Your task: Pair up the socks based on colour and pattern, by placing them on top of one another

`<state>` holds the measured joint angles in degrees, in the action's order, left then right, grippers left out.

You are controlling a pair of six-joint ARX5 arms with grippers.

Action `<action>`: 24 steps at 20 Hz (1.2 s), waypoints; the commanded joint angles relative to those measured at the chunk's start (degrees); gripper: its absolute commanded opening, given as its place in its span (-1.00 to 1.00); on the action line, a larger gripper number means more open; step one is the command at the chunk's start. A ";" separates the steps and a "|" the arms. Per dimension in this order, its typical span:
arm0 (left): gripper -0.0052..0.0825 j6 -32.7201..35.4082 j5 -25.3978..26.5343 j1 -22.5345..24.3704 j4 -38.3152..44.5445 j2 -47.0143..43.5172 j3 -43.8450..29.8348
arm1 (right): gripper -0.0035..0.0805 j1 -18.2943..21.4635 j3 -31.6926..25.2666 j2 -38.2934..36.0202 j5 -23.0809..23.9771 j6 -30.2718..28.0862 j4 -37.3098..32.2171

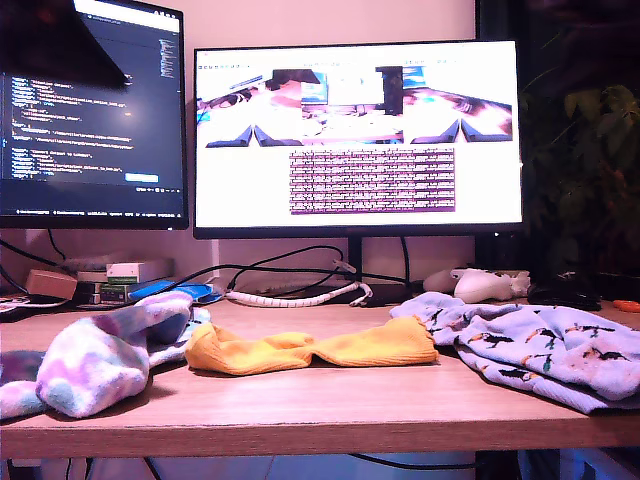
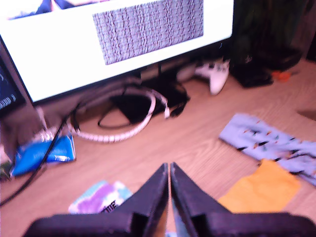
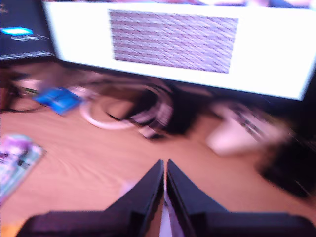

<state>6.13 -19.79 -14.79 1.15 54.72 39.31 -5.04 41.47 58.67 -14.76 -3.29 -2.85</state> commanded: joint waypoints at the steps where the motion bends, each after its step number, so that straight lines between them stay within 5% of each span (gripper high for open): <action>1: -0.93 -1.51 -0.33 -0.11 -0.04 -2.73 -3.21 | -0.95 1.36 -3.54 -5.05 -1.73 0.09 -0.48; 5: -0.93 -4.22 -0.11 -0.46 -4.04 -11.21 -7.41 | -0.95 1.88 -8.76 -15.63 -1.79 0.24 5.62; 12: -0.93 -3.61 3.50 -2.10 -16.28 -24.02 -7.45 | -0.95 1.77 -9.27 -31.10 -0.96 -2.47 20.33; 24: -0.92 -3.76 3.41 -2.10 -30.64 -28.48 -7.45 | -0.95 1.77 -9.25 -34.10 -1.03 -2.56 38.56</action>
<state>2.09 -16.40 -16.82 -29.32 26.35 32.49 -3.09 33.08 24.49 -15.88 -5.87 35.48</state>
